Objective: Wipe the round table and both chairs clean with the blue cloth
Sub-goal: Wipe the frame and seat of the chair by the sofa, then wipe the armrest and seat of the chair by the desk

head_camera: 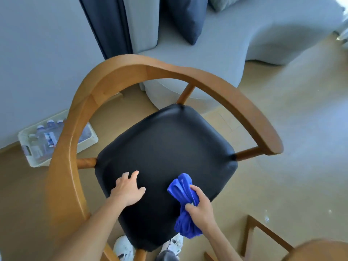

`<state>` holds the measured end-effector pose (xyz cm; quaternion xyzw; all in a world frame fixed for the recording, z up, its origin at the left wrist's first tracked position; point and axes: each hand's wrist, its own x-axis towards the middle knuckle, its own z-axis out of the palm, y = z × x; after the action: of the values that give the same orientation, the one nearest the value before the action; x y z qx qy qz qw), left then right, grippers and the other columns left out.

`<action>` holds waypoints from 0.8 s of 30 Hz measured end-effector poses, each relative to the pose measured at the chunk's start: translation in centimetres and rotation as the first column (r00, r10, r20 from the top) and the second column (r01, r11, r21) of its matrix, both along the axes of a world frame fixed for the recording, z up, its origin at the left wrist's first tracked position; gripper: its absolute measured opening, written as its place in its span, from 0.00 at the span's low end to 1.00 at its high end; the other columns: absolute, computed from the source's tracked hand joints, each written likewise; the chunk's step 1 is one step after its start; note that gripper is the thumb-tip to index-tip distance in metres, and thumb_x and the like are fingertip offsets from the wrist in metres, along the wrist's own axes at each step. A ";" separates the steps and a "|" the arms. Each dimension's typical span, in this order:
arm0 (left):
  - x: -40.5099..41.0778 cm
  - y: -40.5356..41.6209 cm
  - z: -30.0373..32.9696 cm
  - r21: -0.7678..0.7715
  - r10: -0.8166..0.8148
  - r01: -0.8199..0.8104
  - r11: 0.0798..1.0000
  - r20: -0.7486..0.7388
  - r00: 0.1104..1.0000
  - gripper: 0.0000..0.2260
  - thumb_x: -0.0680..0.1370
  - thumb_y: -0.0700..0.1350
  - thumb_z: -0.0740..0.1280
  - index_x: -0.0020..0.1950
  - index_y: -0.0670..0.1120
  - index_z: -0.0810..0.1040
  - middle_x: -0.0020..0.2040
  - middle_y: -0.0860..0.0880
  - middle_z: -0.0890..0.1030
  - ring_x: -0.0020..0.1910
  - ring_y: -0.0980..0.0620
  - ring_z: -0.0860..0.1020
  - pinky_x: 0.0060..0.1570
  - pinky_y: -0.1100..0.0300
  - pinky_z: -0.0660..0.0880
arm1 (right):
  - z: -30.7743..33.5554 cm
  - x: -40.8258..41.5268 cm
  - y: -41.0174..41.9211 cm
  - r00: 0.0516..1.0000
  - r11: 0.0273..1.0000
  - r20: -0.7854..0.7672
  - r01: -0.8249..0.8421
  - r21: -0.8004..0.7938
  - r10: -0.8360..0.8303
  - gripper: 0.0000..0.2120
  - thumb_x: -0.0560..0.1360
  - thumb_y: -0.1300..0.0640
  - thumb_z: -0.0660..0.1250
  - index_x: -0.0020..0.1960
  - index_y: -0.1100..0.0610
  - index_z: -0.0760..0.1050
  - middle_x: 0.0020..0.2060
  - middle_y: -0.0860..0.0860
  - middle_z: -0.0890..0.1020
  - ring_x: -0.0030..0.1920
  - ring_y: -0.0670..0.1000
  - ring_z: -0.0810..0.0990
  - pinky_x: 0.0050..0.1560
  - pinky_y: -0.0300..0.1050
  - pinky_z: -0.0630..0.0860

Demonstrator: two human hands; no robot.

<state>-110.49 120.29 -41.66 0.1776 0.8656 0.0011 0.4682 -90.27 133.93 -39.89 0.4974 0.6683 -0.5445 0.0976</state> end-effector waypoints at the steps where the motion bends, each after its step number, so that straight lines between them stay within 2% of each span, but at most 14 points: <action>1: 0.5 0.7 1.6 0.059 0.010 -0.013 0.998 0.059 0.998 0.26 0.79 0.53 0.60 0.76 0.52 0.58 0.76 0.48 0.61 0.73 0.46 0.62 0.67 0.50 0.66 | 1.7 0.1 0.4 0.988 0.991 -0.088 0.123 -0.043 -0.126 0.26 0.67 0.68 0.64 0.57 0.42 0.74 0.47 0.46 0.82 0.43 0.47 0.80 0.45 0.37 0.77; 3: 2.0 2.6 5.0 0.195 0.012 -0.048 0.980 0.179 0.984 0.17 0.81 0.49 0.59 0.70 0.51 0.70 0.69 0.51 0.73 0.66 0.51 0.71 0.64 0.58 0.68 | 5.3 0.1 0.9 0.925 0.955 -0.241 0.272 -0.122 -0.294 0.25 0.66 0.68 0.65 0.54 0.42 0.76 0.43 0.49 0.83 0.41 0.49 0.81 0.42 0.42 0.79; 5: 3.7 4.9 9.3 0.347 0.035 -0.165 0.923 0.352 0.935 0.13 0.81 0.47 0.61 0.64 0.52 0.76 0.63 0.53 0.78 0.62 0.55 0.75 0.63 0.59 0.70 | 9.5 0.6 1.1 0.843 0.914 -0.359 0.349 -0.206 -0.402 0.25 0.64 0.65 0.67 0.56 0.43 0.76 0.44 0.52 0.83 0.41 0.50 0.81 0.42 0.45 0.80; 7: 5.3 6.6 13.7 0.464 -0.017 -0.309 0.830 0.576 0.818 0.12 0.79 0.46 0.64 0.62 0.52 0.78 0.60 0.54 0.81 0.61 0.55 0.77 0.63 0.56 0.71 | 13.1 1.5 0.9 0.771 0.887 -0.439 0.377 -0.267 -0.460 0.26 0.63 0.65 0.68 0.59 0.46 0.74 0.47 0.53 0.82 0.43 0.52 0.82 0.43 0.47 0.80; 8: 6.0 7.2 15.8 0.512 -0.079 -0.345 0.787 0.638 0.766 0.13 0.78 0.45 0.65 0.62 0.51 0.78 0.59 0.53 0.81 0.61 0.54 0.78 0.63 0.54 0.72 | 14.7 2.1 0.7 0.738 0.871 -0.463 0.402 -0.282 -0.491 0.26 0.63 0.65 0.68 0.59 0.48 0.73 0.47 0.54 0.82 0.44 0.53 0.82 0.43 0.47 0.80; 12: 8.3 7.6 22.6 0.594 -0.250 -0.384 0.707 0.718 0.650 0.14 0.77 0.44 0.67 0.63 0.46 0.75 0.58 0.46 0.82 0.59 0.47 0.80 0.62 0.49 0.73 | 20.7 5.5 -1.6 0.605 0.793 -0.515 0.500 -0.348 -0.608 0.19 0.72 0.71 0.66 0.58 0.53 0.73 0.49 0.54 0.83 0.48 0.54 0.83 0.45 0.46 0.80; 15: 10.9 7.3 27.2 0.691 -0.366 -0.267 0.672 0.623 0.691 0.16 0.74 0.46 0.71 0.59 0.48 0.73 0.54 0.46 0.83 0.55 0.46 0.81 0.59 0.47 0.76 | 24.9 8.2 -4.5 0.567 0.783 -0.557 0.547 -0.297 -0.608 0.18 0.73 0.71 0.64 0.58 0.54 0.75 0.50 0.53 0.83 0.52 0.55 0.82 0.49 0.46 0.79; 17: 13.1 6.9 30.1 0.766 -0.467 -0.121 0.632 0.500 0.729 0.14 0.72 0.46 0.71 0.56 0.52 0.73 0.51 0.48 0.84 0.52 0.49 0.82 0.56 0.48 0.77 | 28.2 10.3 -6.6 0.566 0.790 -0.586 0.565 -0.236 -0.580 0.16 0.71 0.62 0.68 0.59 0.54 0.75 0.52 0.53 0.83 0.53 0.55 0.81 0.51 0.46 0.78; 19: 15.3 6.5 32.6 0.827 -0.569 0.059 0.560 0.332 0.752 0.13 0.72 0.46 0.70 0.53 0.57 0.73 0.47 0.51 0.83 0.48 0.54 0.82 0.53 0.53 0.78 | 31.3 12.7 -8.3 0.569 0.787 -0.601 0.591 -0.176 -0.562 0.25 0.68 0.51 0.73 0.64 0.53 0.72 0.56 0.53 0.82 0.57 0.54 0.80 0.56 0.48 0.77; 20: 16.4 6.3 33.8 0.842 -0.627 0.159 0.515 0.243 0.740 0.13 0.73 0.45 0.69 0.52 0.60 0.72 0.47 0.52 0.83 0.46 0.57 0.81 0.51 0.57 0.79 | 32.7 14.0 -9.0 0.534 0.747 -0.604 0.645 -0.162 -0.592 0.32 0.66 0.48 0.75 0.67 0.50 0.69 0.58 0.52 0.81 0.58 0.52 0.80 0.58 0.48 0.77; 22: 18.5 5.8 36.3 0.853 -0.751 0.343 0.393 0.083 0.655 0.14 0.74 0.45 0.67 0.53 0.61 0.71 0.47 0.55 0.81 0.44 0.59 0.81 0.44 0.65 0.77 | 35.5 16.7 -10.1 0.466 0.643 -0.608 0.760 -0.097 -0.642 0.42 0.61 0.48 0.79 0.70 0.42 0.62 0.60 0.49 0.79 0.58 0.49 0.80 0.58 0.47 0.78; 24: 20.8 5.4 38.4 0.840 -0.850 0.486 0.240 -0.059 0.523 0.13 0.76 0.44 0.65 0.57 0.60 0.71 0.47 0.56 0.81 0.44 0.59 0.80 0.43 0.65 0.77 | 37.9 19.3 -11.1 0.554 0.643 -0.575 0.763 0.061 -0.603 0.44 0.62 0.51 0.79 0.72 0.40 0.59 0.60 0.45 0.76 0.59 0.45 0.78 0.55 0.42 0.78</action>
<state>-89.71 125.72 -3.28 0.7176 0.4791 0.2056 0.4619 -70.98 122.86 -1.96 0.5673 0.4934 -0.5385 -0.3805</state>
